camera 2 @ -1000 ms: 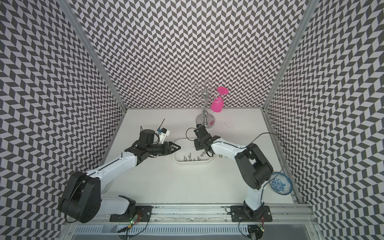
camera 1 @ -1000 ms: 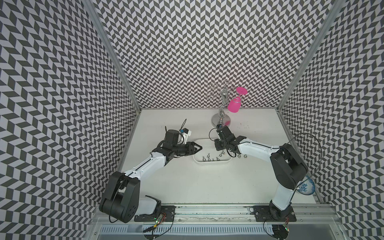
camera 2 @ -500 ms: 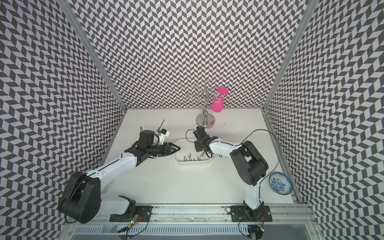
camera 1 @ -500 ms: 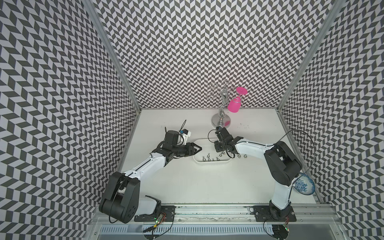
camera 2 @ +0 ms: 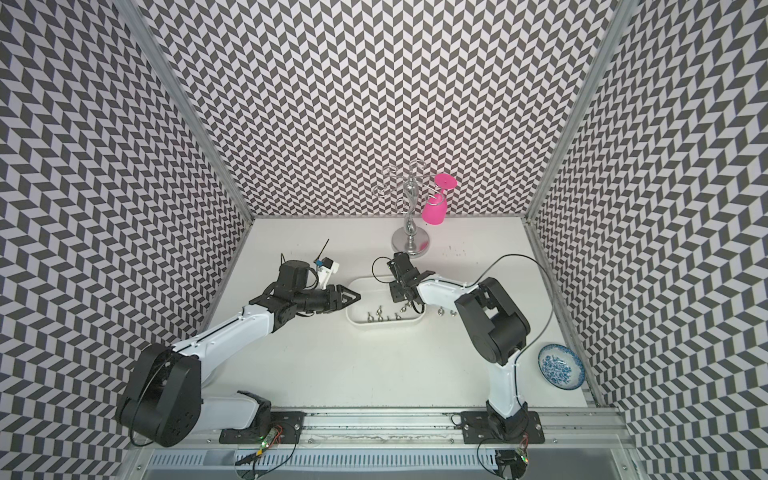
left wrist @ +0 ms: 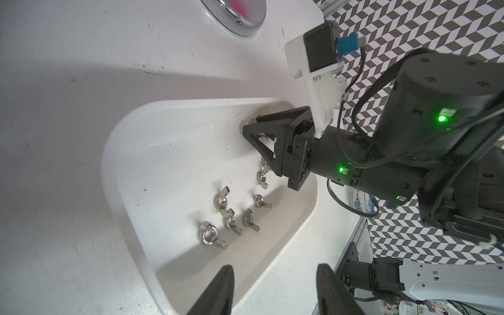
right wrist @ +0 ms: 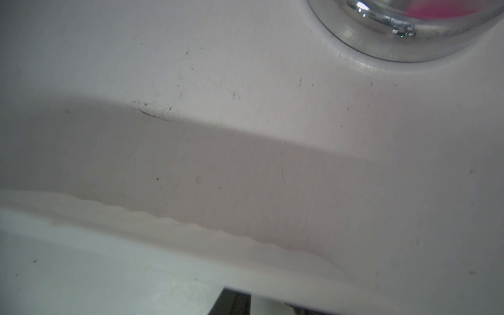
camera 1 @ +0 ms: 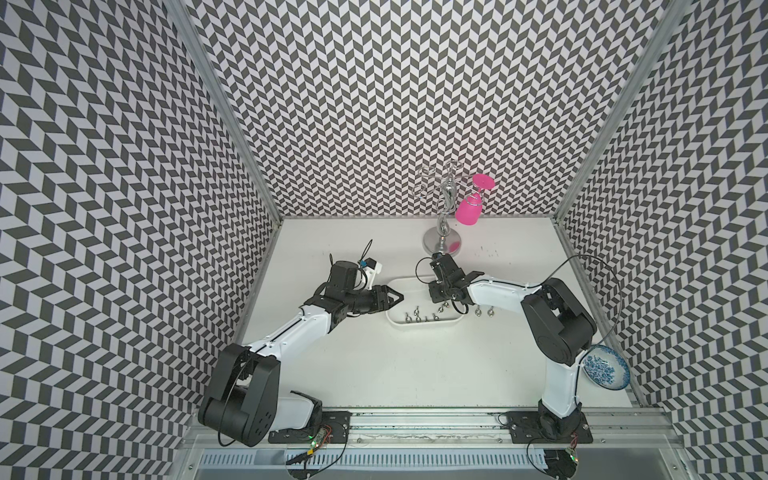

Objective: Take out the wing nut from the storage box
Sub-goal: Pick up the wing nut from the storage box.

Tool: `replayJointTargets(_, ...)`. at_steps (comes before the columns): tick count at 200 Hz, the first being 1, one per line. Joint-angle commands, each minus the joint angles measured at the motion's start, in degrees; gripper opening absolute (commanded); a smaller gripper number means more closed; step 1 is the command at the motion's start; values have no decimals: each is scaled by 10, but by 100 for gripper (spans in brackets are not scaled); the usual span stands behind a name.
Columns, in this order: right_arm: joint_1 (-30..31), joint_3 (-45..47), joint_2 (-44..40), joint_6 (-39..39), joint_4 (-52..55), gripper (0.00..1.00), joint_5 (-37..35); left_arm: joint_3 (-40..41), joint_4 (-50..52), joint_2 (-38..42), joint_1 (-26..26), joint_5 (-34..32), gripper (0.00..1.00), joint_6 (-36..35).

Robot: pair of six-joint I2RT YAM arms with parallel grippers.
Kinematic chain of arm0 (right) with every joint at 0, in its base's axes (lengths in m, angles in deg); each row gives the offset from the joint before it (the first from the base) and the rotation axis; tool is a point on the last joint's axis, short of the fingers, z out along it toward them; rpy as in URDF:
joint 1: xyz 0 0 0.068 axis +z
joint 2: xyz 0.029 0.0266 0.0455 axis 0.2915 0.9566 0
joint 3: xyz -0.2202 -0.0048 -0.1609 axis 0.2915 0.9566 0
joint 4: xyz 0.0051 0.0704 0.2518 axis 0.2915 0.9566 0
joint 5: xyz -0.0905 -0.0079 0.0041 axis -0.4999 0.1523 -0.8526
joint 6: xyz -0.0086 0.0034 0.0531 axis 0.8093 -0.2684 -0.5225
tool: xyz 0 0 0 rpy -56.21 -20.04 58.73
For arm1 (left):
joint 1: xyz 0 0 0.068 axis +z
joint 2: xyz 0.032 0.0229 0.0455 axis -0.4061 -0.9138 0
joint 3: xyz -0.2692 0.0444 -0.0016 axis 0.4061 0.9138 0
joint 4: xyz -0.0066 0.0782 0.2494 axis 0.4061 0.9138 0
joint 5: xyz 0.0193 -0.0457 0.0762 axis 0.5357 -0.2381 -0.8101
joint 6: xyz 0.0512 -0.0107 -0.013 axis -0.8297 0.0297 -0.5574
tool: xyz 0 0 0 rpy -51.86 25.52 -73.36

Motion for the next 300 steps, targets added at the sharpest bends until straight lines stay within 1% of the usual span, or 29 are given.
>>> replayJointTargets(1,-4,-11,9,-4,-9,31,4,5,-5,8,3,7,52,-12)
replayJointTargets(32,-7,-20,16,-5,2,25,4,4,-6,6,4,8,52,-11)
replayJointTargets(101,-11,-24,19,-7,14,3,12,7,-4,9,4,7,52,-12)
replayJointTargets(115,-11,-20,13,-12,14,0,15,8,-6,10,4,7,52,-13)
replayJointTargets(188,-6,-36,6,-14,57,0,45,10,-9,5,4,12,52,-10)
replayJointTargets(220,1,-23,-1,-12,60,0,51,8,-9,5,3,14,52,-11)
replayJointTargets(237,1,-15,-1,-12,56,8,52,7,-11,4,4,14,52,-11)
replayJointTargets(256,2,-15,-3,-12,57,20,52,5,-7,4,4,15,52,-13)
replayJointTargets(271,3,-18,-8,-12,58,24,51,4,-5,5,4,14,52,-14)
replayJointTargets(300,4,-29,-17,-10,63,26,45,4,-6,5,4,13,52,-14)
